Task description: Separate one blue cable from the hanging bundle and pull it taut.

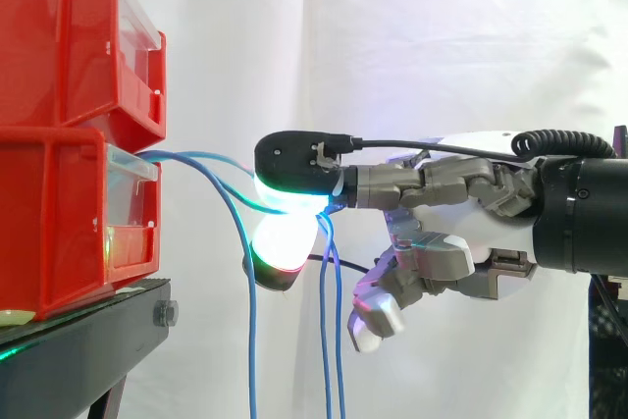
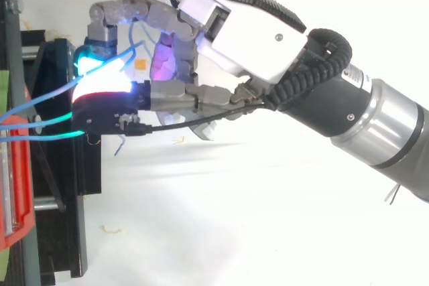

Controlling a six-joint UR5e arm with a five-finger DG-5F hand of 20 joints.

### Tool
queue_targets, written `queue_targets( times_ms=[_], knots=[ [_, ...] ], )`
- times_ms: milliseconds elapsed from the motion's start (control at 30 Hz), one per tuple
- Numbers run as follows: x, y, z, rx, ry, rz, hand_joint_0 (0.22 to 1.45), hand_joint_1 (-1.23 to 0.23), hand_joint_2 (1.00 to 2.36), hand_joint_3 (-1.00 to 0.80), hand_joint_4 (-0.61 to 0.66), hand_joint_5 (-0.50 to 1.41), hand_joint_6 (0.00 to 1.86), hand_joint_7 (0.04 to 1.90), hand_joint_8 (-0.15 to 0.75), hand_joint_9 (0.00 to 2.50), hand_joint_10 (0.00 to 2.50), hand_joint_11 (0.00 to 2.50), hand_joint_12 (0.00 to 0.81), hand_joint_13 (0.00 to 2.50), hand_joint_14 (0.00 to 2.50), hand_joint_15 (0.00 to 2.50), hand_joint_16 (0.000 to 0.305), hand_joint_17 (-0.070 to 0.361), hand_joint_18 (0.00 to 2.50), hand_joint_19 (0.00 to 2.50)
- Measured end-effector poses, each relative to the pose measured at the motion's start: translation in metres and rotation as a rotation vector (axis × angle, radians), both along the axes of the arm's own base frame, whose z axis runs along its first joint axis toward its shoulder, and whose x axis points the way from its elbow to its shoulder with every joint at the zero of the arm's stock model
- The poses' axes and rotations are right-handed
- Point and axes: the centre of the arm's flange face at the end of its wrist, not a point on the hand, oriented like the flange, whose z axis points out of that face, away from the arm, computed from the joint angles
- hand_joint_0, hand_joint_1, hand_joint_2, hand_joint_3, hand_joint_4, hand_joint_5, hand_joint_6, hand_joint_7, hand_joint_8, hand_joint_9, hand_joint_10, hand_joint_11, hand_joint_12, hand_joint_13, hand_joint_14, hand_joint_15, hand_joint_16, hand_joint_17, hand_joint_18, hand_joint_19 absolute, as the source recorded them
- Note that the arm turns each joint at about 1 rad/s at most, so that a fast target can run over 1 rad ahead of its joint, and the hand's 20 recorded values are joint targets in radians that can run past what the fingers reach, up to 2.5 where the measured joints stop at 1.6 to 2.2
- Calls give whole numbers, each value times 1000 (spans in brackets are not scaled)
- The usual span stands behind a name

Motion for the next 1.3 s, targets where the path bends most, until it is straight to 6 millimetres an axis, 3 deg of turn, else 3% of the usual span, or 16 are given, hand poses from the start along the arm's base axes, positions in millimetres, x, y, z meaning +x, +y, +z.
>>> queue_targets(
  times_ms=[67, 167, 367, 533, 633, 667, 700, 733, 800, 900, 1133, 1300],
  knots=[
    [0, 0, 0, 0, 0, 0, 625, -919, 1002, -78, 98, 145, 502, 1453, 225, 2148, 29, 711, 401, 1573, 17, 755, 73, 163, 1232, 609],
    [0, 0, 0, 0, 2, 0, 621, -986, 1007, -128, 153, 97, 584, 1313, 247, 2007, 28, 743, 412, 1443, 19, 766, 74, 166, 1112, 650],
    [0, 0, 0, -1, 3, 0, 638, -1085, 1006, -424, 163, 25, 727, 1103, 253, 1764, 28, 801, 384, 1264, 22, 846, 63, 142, 890, 752],
    [0, 0, 0, -1, 3, 0, 469, -1035, 1000, -500, 185, 26, 727, 1082, 271, 1782, 27, 780, 411, 1276, 21, 816, 70, 157, 934, 710],
    [0, 0, 0, -1, 3, 0, 349, -825, 1000, -500, 187, 75, 630, 1251, 275, 1880, 25, 704, 444, 1360, 18, 779, 82, 184, 1066, 630],
    [0, 0, 0, -1, 3, 0, 343, -734, 1000, -500, 146, 106, 562, 1382, 253, 1943, 24, 678, 434, 1403, 17, 754, 83, 186, 1089, 625],
    [0, 0, 0, -1, 4, 0, 353, -512, 1000, -500, 114, 129, 519, 1431, 234, 2014, 24, 643, 416, 1442, 16, 720, 82, 184, 1105, 623],
    [0, 0, 0, -1, 4, 0, 365, -396, 1000, -500, 100, 142, 500, 1461, 216, 2048, 25, 630, 409, 1482, 18, 718, 80, 181, 1102, 623],
    [0, 0, -1, -1, 4, 0, 429, -191, 1000, -500, 89, 147, 500, 1423, 178, 2105, 24, 621, 371, 1509, 19, 727, 71, 160, 1042, 670],
    [0, 0, -1, -1, 4, 0, 512, -86, 1000, -500, 77, 148, 500, 1383, 115, 2153, 27, 631, 340, 1513, 21, 755, 59, 133, 973, 727],
    [0, 0, -1, -1, 4, 0, 632, -293, 1000, -500, 62, 150, 501, 1341, 47, 2215, 29, 690, 321, 1540, 21, 772, 49, 110, 1007, 749],
    [0, 0, 0, -1, 3, 0, 715, -497, 1000, -500, 60, 151, 502, 1339, 62, 2237, 29, 709, 321, 1541, 22, 768, 46, 104, 1036, 758]
  ],
)
